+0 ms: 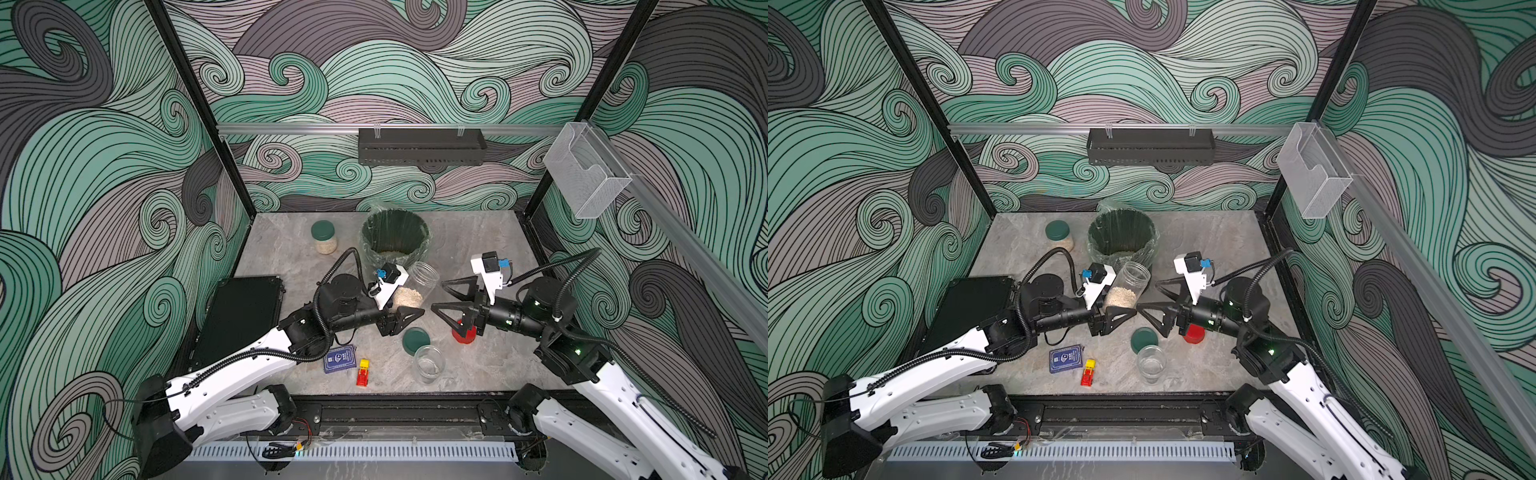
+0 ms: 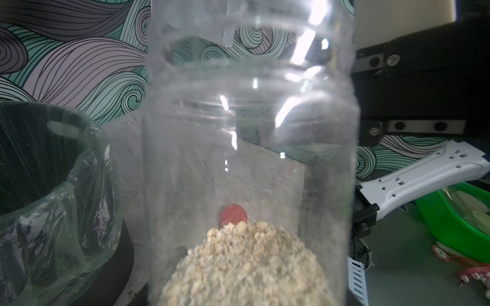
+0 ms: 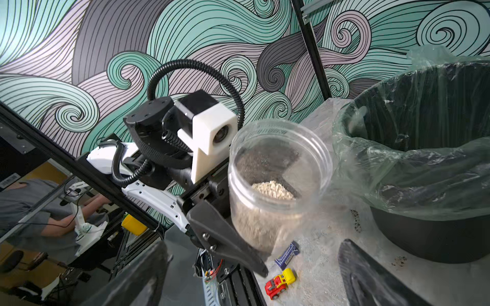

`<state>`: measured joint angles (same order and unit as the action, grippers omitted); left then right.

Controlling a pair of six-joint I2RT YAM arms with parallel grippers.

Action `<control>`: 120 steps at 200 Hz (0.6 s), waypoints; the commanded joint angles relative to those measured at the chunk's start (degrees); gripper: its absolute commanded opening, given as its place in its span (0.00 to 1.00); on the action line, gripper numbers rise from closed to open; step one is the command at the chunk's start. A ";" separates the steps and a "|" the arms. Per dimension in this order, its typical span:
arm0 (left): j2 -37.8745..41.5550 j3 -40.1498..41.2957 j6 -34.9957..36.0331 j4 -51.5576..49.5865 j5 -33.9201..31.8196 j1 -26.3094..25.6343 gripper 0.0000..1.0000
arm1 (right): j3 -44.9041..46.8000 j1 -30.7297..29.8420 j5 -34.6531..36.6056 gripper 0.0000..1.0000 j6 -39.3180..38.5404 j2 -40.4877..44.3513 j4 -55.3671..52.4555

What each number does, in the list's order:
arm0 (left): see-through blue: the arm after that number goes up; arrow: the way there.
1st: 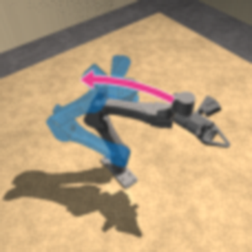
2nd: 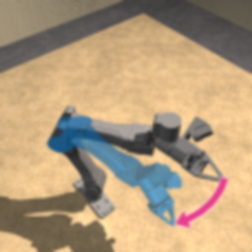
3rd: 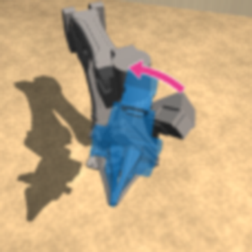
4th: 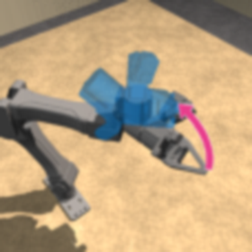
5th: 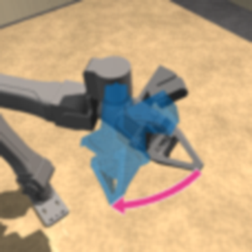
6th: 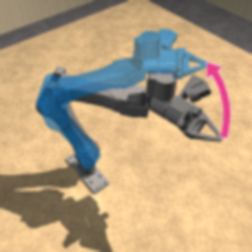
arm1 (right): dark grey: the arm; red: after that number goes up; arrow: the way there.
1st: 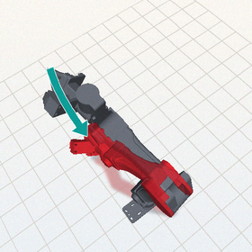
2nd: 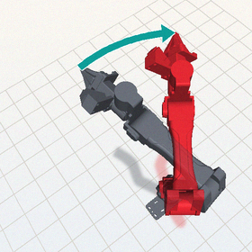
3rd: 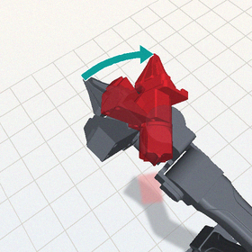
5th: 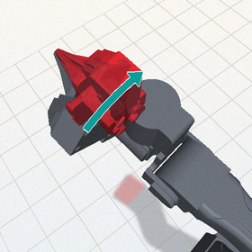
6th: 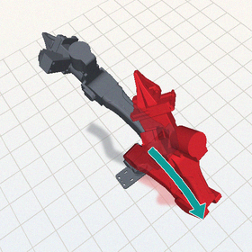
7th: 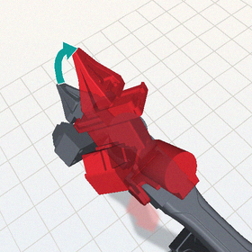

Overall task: Empty expired oatmeal from jars
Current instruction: Pour the expired oatmeal into the trash bin.

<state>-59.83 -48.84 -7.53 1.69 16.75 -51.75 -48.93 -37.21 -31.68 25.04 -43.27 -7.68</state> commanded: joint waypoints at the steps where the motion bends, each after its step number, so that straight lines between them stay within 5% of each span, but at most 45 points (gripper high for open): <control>1: 1.21 -1.70 -0.99 2.72 3.18 0.24 0.48 | -2.37 -2.02 5.20 0.99 1.51 -3.21 5.73; 52: 2.22 -1.45 -0.57 2.43 3.92 0.25 0.48 | -4.80 -3.84 7.00 0.98 4.14 -10.97 10.69; 120: 3.98 -0.99 0.22 2.44 1.39 0.27 0.55 | -4.73 -6.29 7.99 0.58 5.16 -11.89 11.39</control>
<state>-57.74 -48.82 -8.16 1.23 18.46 -51.51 -52.71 -43.33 -25.67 29.04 -55.37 2.61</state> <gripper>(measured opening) 0.648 0.644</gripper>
